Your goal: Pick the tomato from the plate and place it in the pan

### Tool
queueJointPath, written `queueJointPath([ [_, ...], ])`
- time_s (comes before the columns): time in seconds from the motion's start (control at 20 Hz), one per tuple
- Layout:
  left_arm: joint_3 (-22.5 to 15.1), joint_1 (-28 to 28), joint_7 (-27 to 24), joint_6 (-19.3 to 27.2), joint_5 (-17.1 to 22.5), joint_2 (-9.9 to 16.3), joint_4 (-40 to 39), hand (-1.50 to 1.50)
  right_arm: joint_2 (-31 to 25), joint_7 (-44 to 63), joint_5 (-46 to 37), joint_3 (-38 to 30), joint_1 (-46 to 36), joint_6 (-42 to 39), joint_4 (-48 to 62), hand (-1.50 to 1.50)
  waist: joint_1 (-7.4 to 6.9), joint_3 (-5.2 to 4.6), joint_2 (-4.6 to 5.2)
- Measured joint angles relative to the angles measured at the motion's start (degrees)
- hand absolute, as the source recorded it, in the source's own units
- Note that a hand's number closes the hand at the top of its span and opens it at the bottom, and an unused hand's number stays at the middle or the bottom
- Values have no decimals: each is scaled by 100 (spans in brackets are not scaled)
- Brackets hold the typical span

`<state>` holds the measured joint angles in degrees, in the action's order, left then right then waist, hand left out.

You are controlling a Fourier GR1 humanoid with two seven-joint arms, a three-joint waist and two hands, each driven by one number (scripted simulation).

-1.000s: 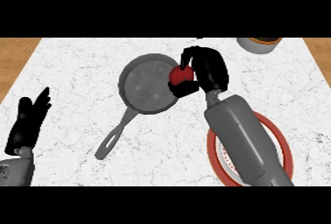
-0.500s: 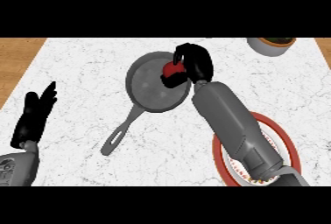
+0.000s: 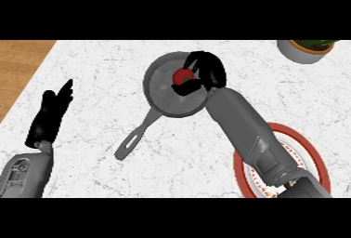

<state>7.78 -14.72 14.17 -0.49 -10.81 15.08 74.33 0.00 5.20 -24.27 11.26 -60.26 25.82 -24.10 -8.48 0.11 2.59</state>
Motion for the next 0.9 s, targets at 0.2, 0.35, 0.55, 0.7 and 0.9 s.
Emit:
queueJointPath([
  [0.2, -52, -138, -7, -16, -23, -26, -46, 0, -1, -273, 469, -73, -6, -82, 233, -150, -127, 4, 49],
  [0.35, -107, -213, 0, -42, -49, -40, -57, 0, 0, -471, 708, -70, -60, -40, 363, -150, -201, 5, 62],
  [0.55, -128, -256, 0, -36, -60, -73, -102, 0, 0, -844, 1091, -152, -48, 112, 396, -150, -265, 8, 78],
  [0.7, -134, -267, -37, -65, -55, -71, -148, 0, 0, -1173, 1401, -262, -43, 336, 337, -150, -276, 9, 74],
  [0.9, -122, -302, -51, -39, -68, -78, -208, 0, 0, -1570, 1802, -420, -71, 675, 301, -150, -227, 8, 54],
])
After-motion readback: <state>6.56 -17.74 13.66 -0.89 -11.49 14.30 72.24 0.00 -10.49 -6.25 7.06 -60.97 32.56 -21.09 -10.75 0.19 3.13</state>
